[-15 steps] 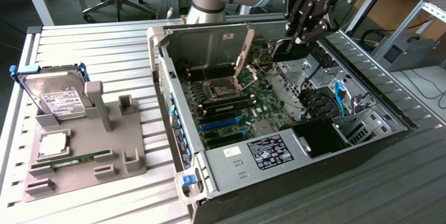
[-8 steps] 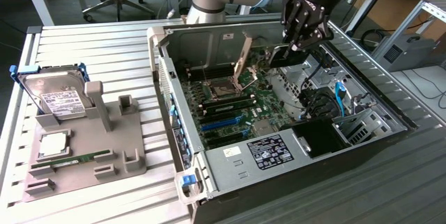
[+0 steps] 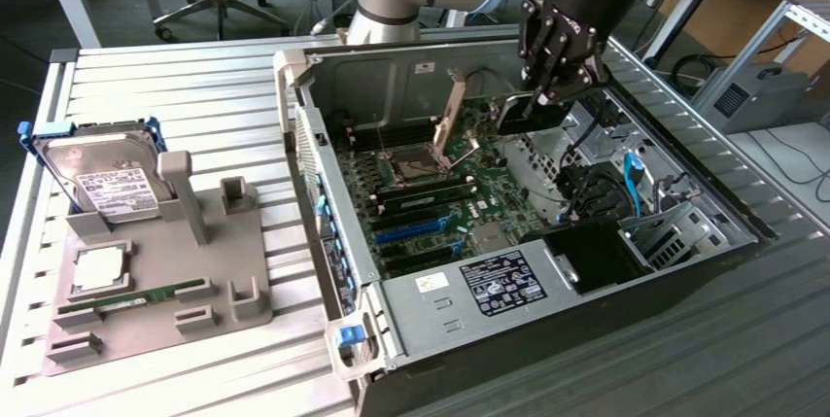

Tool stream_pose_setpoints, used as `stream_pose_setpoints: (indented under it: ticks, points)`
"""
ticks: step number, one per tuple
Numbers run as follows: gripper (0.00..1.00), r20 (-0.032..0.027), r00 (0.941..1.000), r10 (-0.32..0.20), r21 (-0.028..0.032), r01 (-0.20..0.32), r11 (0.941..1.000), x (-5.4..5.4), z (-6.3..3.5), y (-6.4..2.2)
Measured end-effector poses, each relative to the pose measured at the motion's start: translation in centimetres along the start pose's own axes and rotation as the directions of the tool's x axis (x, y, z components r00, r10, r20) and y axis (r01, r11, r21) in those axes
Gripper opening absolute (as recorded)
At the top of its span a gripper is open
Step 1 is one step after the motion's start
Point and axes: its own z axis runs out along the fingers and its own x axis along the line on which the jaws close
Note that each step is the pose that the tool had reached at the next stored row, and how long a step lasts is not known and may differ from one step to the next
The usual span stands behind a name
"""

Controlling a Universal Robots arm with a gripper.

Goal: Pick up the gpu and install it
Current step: 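Insert the gpu into the slot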

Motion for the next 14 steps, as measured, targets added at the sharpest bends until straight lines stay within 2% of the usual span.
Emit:
stream_pose_setpoints:
  ticks: [5,14]
  points:
    - [0.27,0.0,1.0,0.0,-0.0002,0.0,1.0,0.0,0.49,-0.01]
    - [0.27,0.0,1.0,0.0,-0.0002,0.0,1.0,0.1,1.98,-0.03]
